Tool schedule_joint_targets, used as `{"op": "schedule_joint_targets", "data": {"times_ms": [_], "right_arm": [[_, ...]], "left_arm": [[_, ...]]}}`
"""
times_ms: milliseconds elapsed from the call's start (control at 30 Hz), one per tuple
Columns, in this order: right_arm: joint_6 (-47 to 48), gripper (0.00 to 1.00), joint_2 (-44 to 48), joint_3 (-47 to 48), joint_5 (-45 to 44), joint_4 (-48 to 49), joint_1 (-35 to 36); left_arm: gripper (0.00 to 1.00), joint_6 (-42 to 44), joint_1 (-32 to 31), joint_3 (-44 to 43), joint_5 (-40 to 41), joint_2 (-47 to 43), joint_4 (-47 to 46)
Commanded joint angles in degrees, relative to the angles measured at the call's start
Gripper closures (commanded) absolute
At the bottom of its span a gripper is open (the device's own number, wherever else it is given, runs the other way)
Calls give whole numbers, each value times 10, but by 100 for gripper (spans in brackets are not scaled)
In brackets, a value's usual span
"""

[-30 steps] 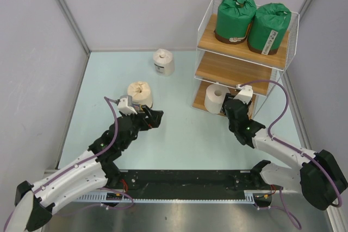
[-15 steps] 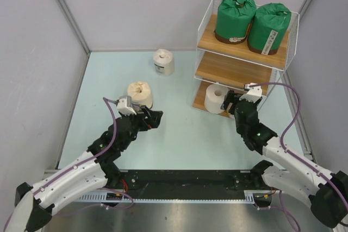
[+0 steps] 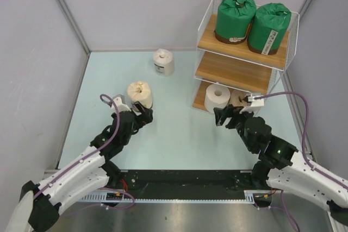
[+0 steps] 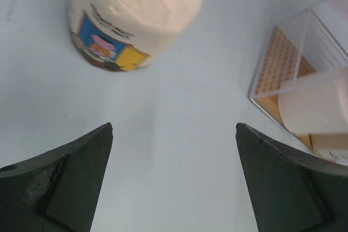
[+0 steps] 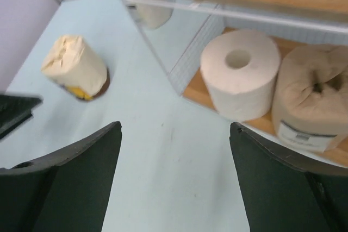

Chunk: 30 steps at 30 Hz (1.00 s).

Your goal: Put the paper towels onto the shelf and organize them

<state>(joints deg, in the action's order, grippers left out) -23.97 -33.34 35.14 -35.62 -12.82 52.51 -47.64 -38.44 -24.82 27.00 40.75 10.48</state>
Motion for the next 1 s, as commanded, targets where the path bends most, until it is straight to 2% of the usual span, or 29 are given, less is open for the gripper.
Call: {"op": "schedule_joint_targets", "data": {"times_ms": [0, 67, 200, 333, 500, 800, 967], "right_arm": [[-31, 14, -45, 49, -99, -78, 120], [-39, 14, -58, 56, -132, -85, 174], [-88, 12, -83, 56, -175, -101, 225], [-161, 12, -75, 55, -197, -142, 229], [-189, 15, -21, 55, -219, -186, 231], [-216, 19, 71, 56, -249, -259, 231], [-228, 23, 86, 56, -248, -281, 231]], "left_arm": [[0, -26, 80, -48, -24, 47, -16], [0, -26, 133, -63, -48, 68, -24], [0, -4, 170, -98, -67, 117, -60], [0, 18, 185, -138, -60, 170, -72], [2, 33, 194, -169, -43, 214, -80], [5, 16, 207, -148, -40, 239, -99], [5, 4, 213, -152, -56, 278, -122]]}}
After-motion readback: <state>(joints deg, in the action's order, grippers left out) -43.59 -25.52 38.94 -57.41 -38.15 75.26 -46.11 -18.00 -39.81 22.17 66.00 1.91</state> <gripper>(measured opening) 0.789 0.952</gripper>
